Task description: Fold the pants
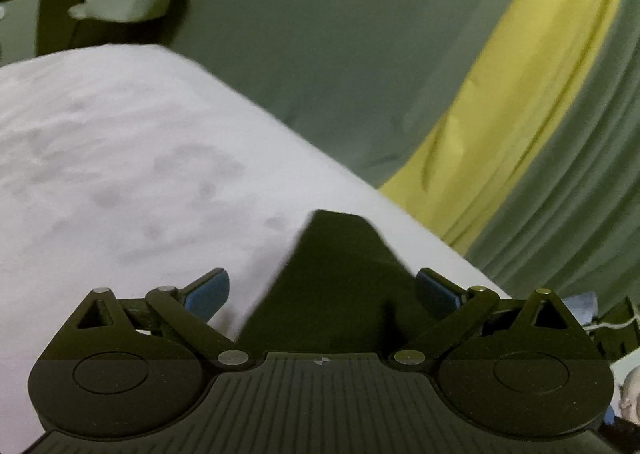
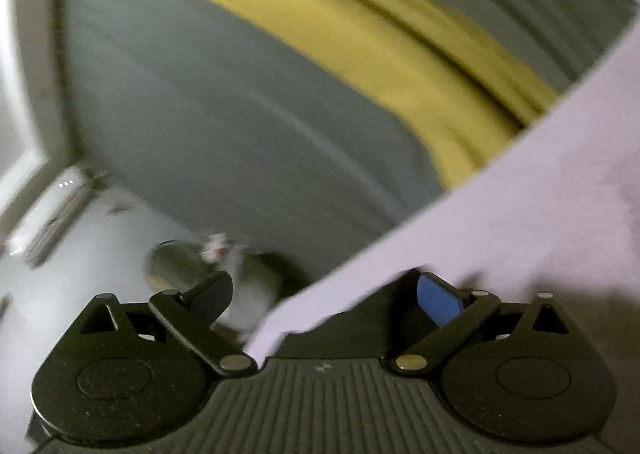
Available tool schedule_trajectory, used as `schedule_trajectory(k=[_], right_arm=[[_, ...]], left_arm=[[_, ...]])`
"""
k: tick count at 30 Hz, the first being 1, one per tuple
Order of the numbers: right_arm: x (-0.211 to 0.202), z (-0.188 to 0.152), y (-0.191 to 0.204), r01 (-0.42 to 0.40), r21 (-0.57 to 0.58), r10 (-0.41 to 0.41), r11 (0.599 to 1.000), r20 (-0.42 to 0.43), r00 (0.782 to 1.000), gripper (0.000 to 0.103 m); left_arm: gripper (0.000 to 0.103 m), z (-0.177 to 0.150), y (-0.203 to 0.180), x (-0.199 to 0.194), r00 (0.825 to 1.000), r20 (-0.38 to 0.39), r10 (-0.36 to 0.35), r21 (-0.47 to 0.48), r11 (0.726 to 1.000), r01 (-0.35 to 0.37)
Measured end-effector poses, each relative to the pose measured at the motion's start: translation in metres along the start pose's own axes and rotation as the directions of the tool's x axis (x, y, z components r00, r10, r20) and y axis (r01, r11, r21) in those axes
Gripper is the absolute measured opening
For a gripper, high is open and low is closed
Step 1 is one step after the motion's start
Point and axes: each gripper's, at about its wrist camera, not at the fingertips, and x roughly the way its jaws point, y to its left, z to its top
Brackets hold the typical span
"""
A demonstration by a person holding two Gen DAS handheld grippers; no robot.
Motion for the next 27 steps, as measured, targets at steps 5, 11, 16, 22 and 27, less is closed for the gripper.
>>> schedule_trajectory(k=[5,11,16,22,27], right_arm=[[0.012,-0.010,0.014,0.043,-0.153,-0.050,0.987,-0.041,0.998,0.099],[0.007,0.007,-0.009,0.079,-0.011,-0.079,0.997,0.002,0.997,0.099],[0.013,0.003,-0.015,0.121,0.026,-0.121,0.992,0.000,0.993,0.099],[0.004,0.000,-0.019,0.126,0.053,-0.127,0.991,0.020,0.992,0.099],[0.013,-0.006,-0.016,0.131,0.038,-0.131,0.991,0.002,0.991,0.099]], left_arm=[[0.103,-0.024,-0.055,0.045,0.987,0.026,0.157,0.160,0.974,-0.159],[0.103,-0.054,-0.082,0.077,0.951,0.119,0.285,0.350,0.884,-0.309],[0.103,-0.052,-0.086,0.084,0.941,0.111,0.321,0.409,0.848,-0.337],[0.102,-0.070,-0.088,0.035,0.967,0.123,0.224,0.403,0.879,-0.255],[0.102,-0.100,-0.096,0.037,0.986,0.045,0.163,0.455,0.875,-0.166]])
